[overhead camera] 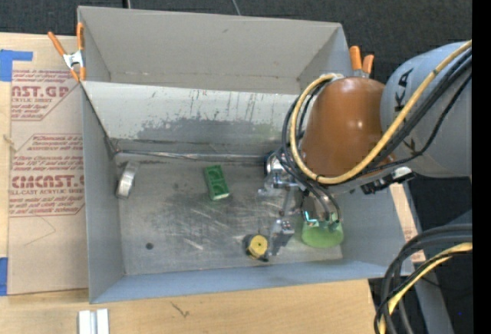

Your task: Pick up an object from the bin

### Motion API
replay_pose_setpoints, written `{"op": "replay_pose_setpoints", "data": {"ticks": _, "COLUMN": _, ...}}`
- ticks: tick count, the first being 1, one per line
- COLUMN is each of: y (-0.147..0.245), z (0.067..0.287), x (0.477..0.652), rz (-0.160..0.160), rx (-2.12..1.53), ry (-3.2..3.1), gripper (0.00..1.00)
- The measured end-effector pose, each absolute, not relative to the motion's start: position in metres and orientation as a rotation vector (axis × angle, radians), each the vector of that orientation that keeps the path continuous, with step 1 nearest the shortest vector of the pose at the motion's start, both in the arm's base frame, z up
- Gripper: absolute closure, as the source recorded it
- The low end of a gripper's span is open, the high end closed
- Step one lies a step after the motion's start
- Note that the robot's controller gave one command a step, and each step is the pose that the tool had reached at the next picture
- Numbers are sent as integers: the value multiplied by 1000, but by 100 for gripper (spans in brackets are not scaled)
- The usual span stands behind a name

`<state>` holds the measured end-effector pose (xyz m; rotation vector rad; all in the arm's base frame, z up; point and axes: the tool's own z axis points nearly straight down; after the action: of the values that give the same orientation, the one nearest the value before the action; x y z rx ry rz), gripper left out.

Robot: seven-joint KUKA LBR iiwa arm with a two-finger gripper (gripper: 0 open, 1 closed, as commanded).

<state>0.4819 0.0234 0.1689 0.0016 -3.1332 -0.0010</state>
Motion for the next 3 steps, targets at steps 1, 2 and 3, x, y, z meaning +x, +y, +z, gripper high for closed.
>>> {"op": "replay_pose_setpoints", "data": {"ticks": 1, "y": 19, "z": 73, "x": 488, "rz": 0, "rx": 398, "ry": -3135, "gripper": 0}}
{"op": "replay_pose_setpoints", "data": {"ticks": 2, "y": 13, "z": 100, "x": 480, "rz": 0, "rx": 641, "ry": -3077, "gripper": 0}}
{"op": "replay_pose_setpoints", "data": {"ticks": 3, "y": 9, "z": 99, "x": 482, "rz": -1, "rx": 746, "ry": -3052, "gripper": 0}}
